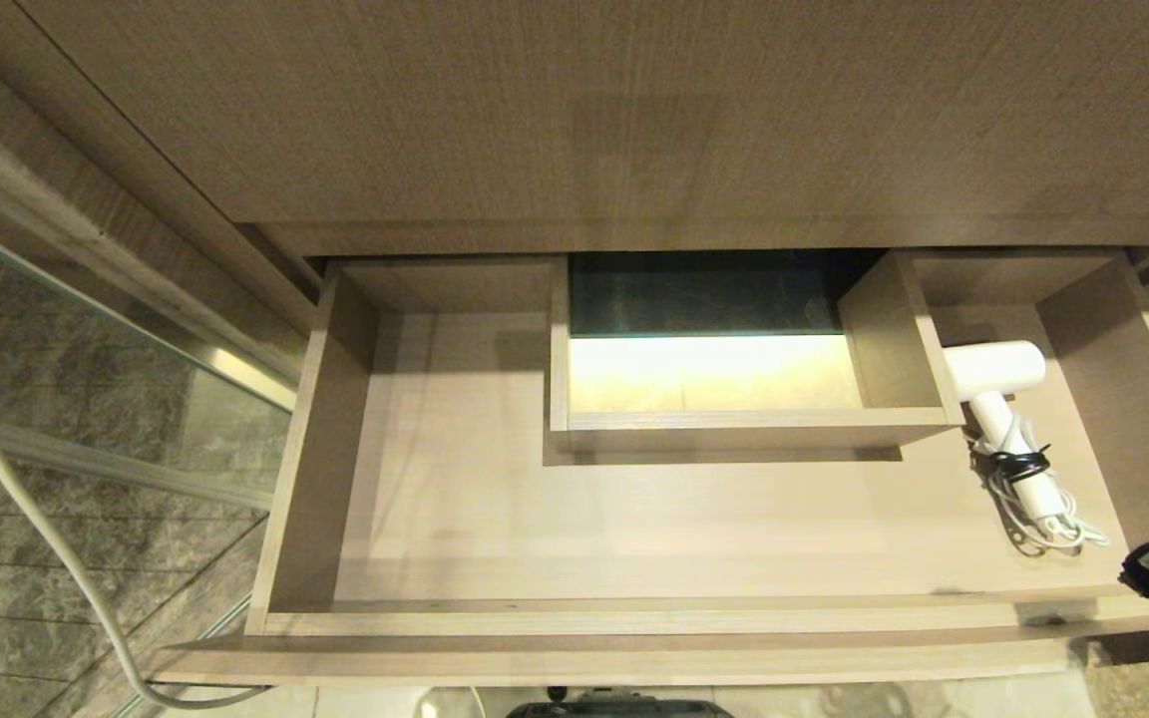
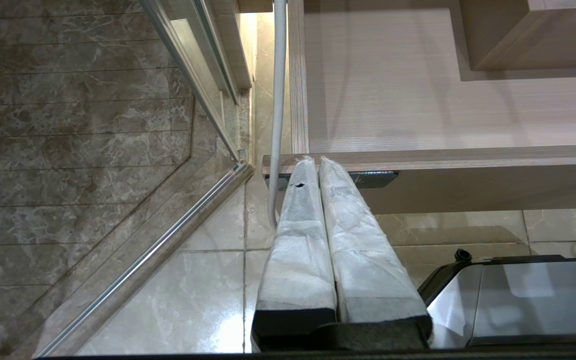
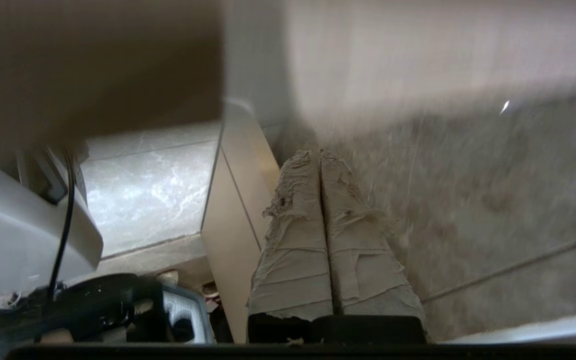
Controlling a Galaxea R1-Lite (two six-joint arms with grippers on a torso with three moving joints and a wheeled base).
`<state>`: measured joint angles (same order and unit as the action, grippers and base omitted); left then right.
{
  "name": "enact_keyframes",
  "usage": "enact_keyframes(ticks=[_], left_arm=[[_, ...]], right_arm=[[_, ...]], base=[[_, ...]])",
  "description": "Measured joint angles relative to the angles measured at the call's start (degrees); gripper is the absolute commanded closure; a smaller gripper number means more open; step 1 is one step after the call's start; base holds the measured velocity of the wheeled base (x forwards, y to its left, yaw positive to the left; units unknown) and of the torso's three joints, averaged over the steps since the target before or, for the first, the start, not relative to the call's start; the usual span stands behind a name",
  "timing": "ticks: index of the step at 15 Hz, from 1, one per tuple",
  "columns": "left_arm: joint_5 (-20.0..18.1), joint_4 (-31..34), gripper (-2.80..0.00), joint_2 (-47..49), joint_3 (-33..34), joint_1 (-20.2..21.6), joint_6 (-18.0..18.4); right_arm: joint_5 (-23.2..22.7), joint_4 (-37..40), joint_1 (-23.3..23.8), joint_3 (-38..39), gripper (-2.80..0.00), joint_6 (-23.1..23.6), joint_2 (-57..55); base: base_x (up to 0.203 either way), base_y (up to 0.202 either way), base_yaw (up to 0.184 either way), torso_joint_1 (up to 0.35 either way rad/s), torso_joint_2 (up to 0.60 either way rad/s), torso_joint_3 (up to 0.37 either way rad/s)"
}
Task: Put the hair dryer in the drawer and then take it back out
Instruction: Close the drawer
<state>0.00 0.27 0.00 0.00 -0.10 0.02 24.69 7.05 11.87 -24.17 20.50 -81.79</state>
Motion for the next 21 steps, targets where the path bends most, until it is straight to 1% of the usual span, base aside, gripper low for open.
enact_keyframes(ticks=[4, 7, 8, 9, 11, 12, 15, 19, 21], left_arm=[[-0.02, 0.00, 0.00, 0.00, 0.00, -0.01, -0.02], [0.00, -0.02, 0.00, 0.00, 0.00, -0.01, -0.02], [-0.01, 0.00, 0.00, 0.00, 0.00, -0.04, -0.02], [-0.02, 0.00, 0.00, 0.00, 0.00, -0.01, -0.02], [0.00, 0.00, 0.00, 0.00, 0.00, -0.01, -0.02], [0.00, -0.03, 0.00, 0.00, 0.00, 0.05, -0.02], [0.00, -0.05, 0.00, 0.00, 0.00, -0.01, -0.02], [0.00, -0.03, 0.00, 0.00, 0.00, -0.01, -0.02], [0.00, 0.02, 0.00, 0.00, 0.00, -0.01, 0.00]], right_arm=[[0.03, -3.11, 0.11, -6.11, 0.00, 0.00, -7.35], [-1.08, -6.83, 0.06, -13.11, 0.00, 0.03, -10.04], [-2.02, -9.67, 0.02, -16.26, 0.00, -0.04, -10.49], [-2.76, -14.17, -0.06, -19.61, 0.00, -0.13, -10.88], [-3.16, -22.38, -0.28, -24.34, 0.00, 0.11, -11.64], [-3.29, -23.34, -0.38, -25.20, 0.00, 0.39, -11.81], [-3.48, -22.11, -0.35, -25.19, 0.00, 0.58, -11.31], [-3.77, -16.12, -0.39, -17.64, 0.00, 0.90, -5.01], [-3.69, -14.65, -0.44, -13.68, 0.00, 1.14, -0.87]], base=[[0.000, 0.000, 0.000, 0.000, 0.00, 0.000], [0.000, 0.000, 0.000, 0.000, 0.00, 0.000], [0.000, 0.000, 0.000, 0.000, 0.00, 0.000], [0.000, 0.000, 0.000, 0.000, 0.00, 0.000], [0.000, 0.000, 0.000, 0.000, 0.00, 0.000], [0.000, 0.000, 0.000, 0.000, 0.00, 0.000], [0.000, 0.000, 0.000, 0.000, 0.00, 0.000], [0.000, 0.000, 0.000, 0.000, 0.00, 0.000], [0.000, 0.000, 0.000, 0.000, 0.00, 0.000]])
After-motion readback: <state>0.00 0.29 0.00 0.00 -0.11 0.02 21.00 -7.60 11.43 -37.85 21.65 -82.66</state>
